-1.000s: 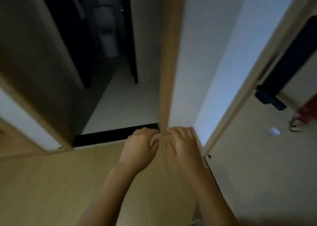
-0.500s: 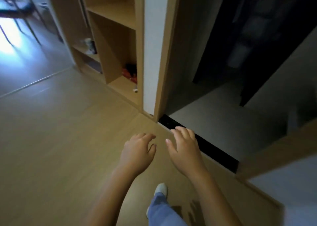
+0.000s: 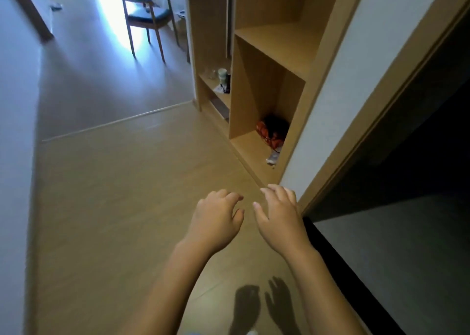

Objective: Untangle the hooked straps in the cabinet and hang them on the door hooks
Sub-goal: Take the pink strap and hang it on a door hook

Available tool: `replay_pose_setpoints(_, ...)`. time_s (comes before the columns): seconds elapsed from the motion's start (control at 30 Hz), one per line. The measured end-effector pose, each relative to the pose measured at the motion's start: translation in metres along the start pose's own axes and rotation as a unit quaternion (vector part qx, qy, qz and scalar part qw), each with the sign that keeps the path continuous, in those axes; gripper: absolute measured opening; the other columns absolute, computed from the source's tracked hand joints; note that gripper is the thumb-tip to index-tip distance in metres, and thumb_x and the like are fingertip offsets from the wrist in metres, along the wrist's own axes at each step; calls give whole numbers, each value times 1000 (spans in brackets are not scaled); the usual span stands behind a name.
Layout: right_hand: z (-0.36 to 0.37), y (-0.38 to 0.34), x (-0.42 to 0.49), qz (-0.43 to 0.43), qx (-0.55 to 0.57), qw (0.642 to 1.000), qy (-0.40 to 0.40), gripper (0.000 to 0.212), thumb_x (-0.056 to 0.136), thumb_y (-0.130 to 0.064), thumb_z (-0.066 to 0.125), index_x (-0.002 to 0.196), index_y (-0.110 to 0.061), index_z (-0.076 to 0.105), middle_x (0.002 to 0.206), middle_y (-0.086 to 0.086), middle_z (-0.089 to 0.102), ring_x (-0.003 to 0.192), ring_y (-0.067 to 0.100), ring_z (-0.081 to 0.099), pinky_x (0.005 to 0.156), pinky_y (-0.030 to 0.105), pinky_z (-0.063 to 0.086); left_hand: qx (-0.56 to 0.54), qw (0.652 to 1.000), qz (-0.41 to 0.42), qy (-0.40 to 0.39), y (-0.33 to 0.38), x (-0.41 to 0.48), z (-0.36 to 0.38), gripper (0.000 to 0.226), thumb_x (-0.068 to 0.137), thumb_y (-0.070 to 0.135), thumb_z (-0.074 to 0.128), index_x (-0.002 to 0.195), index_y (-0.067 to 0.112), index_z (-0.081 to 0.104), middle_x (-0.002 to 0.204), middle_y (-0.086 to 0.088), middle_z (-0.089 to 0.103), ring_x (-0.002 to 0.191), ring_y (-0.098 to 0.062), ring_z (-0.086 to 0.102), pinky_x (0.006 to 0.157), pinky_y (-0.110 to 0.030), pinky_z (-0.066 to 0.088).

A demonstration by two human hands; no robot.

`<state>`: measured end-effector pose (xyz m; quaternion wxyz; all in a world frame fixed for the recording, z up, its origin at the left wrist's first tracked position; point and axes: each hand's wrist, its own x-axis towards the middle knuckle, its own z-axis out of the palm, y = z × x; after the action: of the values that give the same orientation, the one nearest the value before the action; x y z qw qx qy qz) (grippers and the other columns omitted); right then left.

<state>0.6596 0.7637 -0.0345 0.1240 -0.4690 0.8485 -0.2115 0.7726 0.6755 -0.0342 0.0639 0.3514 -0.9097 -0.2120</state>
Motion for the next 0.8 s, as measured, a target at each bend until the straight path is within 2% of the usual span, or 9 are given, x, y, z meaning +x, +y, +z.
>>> replay_pose_setpoints(0.23, 27, -32, 124, -8, -9, 1000, -14, 45, 96, -31, 41, 136, -12, 40, 141, 2, 40, 133, 17, 26, 108, 27, 20, -12, 1000, -6, -6, -69, 103, -27, 39, 93, 33, 45, 130, 22, 49, 121, -1, 55, 114, -19, 50, 93, -33, 43)
replay_pose_setpoints(0.47, 41, -75, 240, 36, -12, 999, -4, 46, 96, -32, 41, 138, -12, 38, 142, 2, 40, 134, 17, 27, 111, 30, 22, 12, 999, 36, -37, -141, 222, -74, 40, 93, 31, 43, 131, 20, 47, 118, -4, 55, 112, -22, 52, 89, -34, 44)
replay_pose_setpoints(0.6, 34, -85, 287, 80, 1, 997, 17, 46, 96, -32, 42, 138, -14, 38, 142, 1, 40, 133, 15, 29, 111, 32, 28, 12, 996, 75, -52, -153, 277, -90, 41, 93, 31, 43, 132, 20, 46, 118, -4, 55, 110, -22, 52, 88, -34, 46)
replay_pose_setpoints(0.8, 28, -69, 345, 108, 8, 994, 14, 47, 95, -32, 42, 138, -15, 37, 142, 2, 38, 134, 16, 26, 112, 33, 25, -18, 993, 96, -59, -144, 354, -82, 40, 92, 32, 44, 131, 24, 47, 123, 0, 55, 113, -18, 53, 93, -34, 48)
